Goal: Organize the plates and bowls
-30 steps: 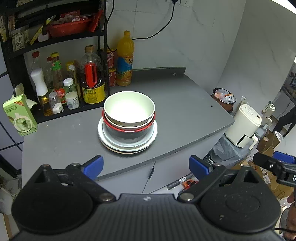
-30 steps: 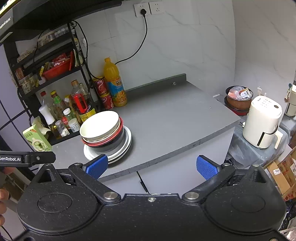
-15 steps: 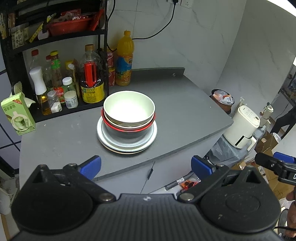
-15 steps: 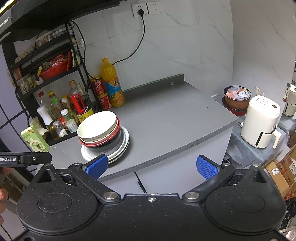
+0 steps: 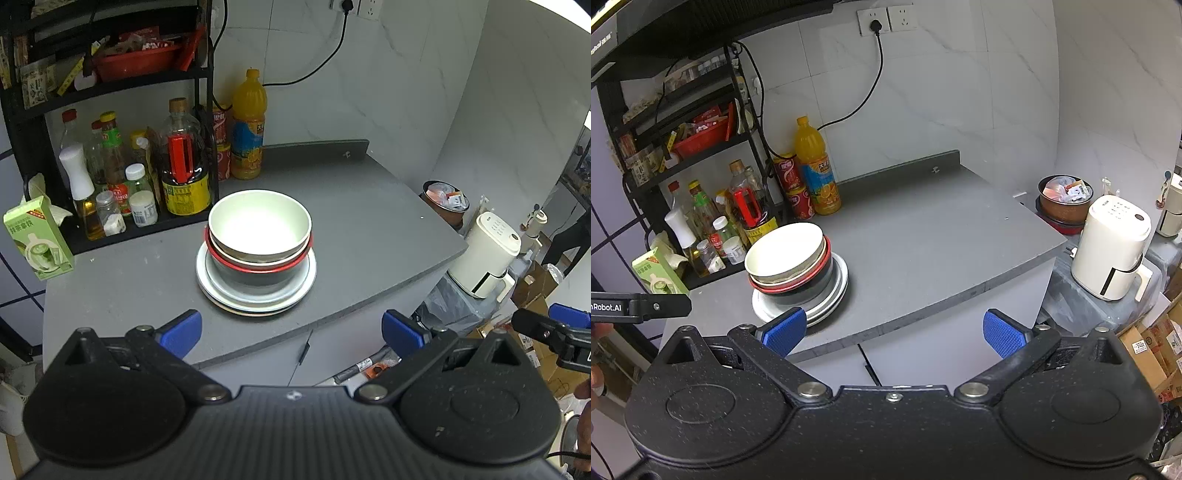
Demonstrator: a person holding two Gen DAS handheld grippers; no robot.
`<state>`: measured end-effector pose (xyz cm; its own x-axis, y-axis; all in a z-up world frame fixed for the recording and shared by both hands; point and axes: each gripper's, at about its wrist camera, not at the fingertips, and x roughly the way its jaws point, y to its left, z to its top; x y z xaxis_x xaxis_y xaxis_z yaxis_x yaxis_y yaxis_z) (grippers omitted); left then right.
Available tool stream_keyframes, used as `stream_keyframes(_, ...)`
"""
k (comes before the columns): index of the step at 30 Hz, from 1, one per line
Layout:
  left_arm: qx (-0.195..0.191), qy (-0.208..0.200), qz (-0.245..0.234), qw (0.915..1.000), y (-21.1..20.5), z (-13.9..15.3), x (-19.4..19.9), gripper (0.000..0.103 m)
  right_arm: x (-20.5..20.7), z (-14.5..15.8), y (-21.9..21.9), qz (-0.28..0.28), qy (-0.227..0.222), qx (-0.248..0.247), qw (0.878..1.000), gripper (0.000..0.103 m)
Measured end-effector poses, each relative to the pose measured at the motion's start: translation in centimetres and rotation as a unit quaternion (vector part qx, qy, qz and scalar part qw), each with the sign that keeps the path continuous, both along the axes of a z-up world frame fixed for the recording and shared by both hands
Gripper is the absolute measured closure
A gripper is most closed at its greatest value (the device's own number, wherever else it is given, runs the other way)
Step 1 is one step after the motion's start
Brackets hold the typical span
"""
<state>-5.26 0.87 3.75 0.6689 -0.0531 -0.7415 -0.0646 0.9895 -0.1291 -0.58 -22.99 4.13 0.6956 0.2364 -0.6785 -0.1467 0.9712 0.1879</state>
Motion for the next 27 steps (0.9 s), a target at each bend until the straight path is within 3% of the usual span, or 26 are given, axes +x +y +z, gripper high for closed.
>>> stream_keyframes(27,0.001,0.002,-0.010,0.9999,-0.6,-0.2,0.2,0.000,-0.4,0.1,-1.3,-0.008,0.003,-0.004,1.000,0.000)
